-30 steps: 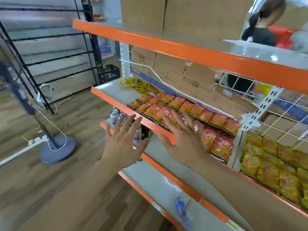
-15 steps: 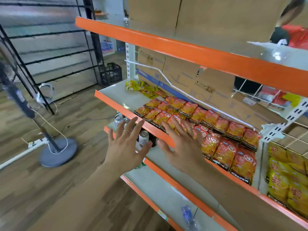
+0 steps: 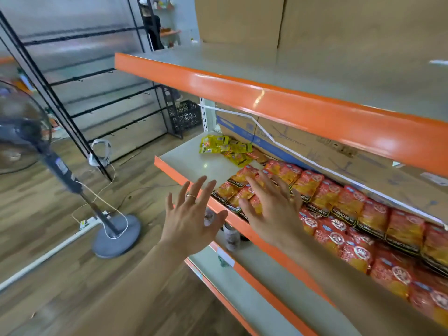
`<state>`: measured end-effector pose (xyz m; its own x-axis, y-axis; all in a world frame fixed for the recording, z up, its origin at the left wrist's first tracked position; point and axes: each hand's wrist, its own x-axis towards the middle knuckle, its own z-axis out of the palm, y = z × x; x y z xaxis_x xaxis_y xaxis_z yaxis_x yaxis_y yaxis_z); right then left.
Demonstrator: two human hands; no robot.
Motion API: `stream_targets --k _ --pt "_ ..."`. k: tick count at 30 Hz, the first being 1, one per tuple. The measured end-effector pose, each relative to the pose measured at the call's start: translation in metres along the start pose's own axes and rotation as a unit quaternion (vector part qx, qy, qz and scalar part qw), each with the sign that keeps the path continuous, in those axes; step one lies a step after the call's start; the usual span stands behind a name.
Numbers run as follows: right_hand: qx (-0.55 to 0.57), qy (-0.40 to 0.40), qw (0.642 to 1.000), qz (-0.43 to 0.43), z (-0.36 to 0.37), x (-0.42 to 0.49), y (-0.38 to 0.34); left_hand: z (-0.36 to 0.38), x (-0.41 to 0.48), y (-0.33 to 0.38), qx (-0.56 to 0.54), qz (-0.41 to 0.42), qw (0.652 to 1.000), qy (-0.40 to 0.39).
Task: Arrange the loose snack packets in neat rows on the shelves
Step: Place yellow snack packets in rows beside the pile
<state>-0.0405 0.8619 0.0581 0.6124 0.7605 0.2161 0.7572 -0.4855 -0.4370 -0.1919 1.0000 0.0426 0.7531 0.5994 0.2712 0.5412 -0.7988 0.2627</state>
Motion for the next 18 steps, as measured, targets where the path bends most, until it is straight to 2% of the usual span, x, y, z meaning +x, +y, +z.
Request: stream_targets --k 11,18 --pt "-0.04 0.003 0.999 0.005 0.011 0.067 0.007 0.03 0.075 -0.006 0.011 0.041 0.998 -0.055" --pt "-0.08 -0.007 0.994 0.074 0.029 0.096 0.021 0.063 0.141 -0.018 -0.004 0.096 0.988 -0.118"
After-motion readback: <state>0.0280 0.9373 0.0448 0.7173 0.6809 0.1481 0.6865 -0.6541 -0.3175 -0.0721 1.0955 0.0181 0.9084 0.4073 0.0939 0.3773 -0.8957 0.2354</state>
